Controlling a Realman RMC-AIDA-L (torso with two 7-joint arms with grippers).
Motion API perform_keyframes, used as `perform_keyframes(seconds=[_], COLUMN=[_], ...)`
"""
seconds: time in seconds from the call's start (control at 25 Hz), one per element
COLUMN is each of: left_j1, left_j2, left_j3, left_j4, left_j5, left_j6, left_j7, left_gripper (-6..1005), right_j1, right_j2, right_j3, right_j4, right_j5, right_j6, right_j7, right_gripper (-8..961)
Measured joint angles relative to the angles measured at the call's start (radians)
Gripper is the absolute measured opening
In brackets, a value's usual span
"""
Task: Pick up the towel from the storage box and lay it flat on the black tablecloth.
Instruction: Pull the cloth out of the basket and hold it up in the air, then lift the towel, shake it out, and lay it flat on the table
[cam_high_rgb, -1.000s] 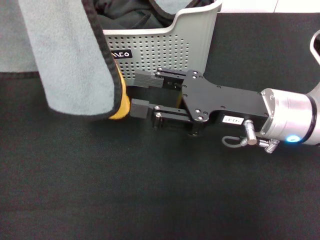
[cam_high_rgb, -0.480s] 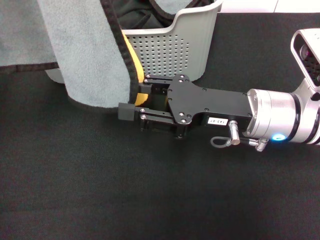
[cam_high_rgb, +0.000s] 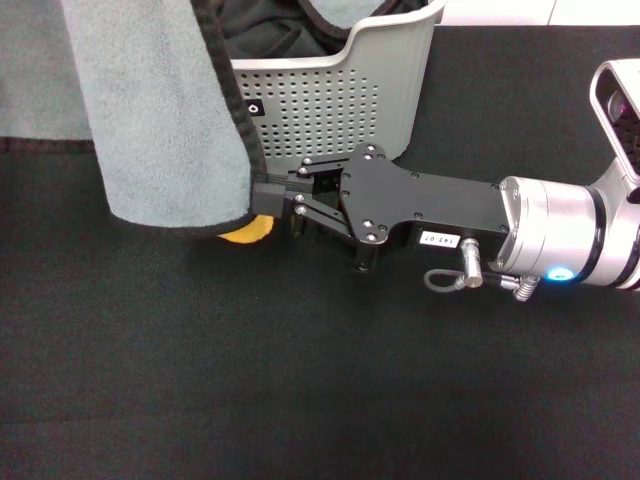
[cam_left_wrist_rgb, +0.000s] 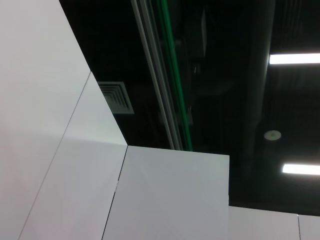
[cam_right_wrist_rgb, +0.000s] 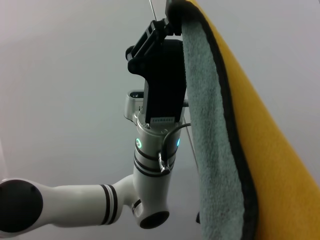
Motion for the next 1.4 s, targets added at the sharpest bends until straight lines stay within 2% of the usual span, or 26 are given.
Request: perform_keyframes(seconds=[0.48,0.88,1.4], left_j1=[0.003,0.013,0.004], left_j2=[0.000,-0.002,-0.006], left_j3=[0.002,0.002,0.027], left_j4=[-0.014,-0.015,-0.015], left_j5=[0.002,0.014,0.012], left_j6=[0.000,0.003,0.005], left_j7=[0.000,0.000,0.001], left_gripper=[9,10,11], right_j1=[-0.019,-0.051,-0.016], right_j2=[0.000,0.001,0.000], right_j3=[-0.001,0.012,0.005], right_j4=[-0.015,-0.027,-0.018], right_j5=[0.001,0.025,0.009], right_j6=[0.002,0.003,0.004], right_j7=[-0.051,-0.065,0.029], right_gripper=[-1,43,99])
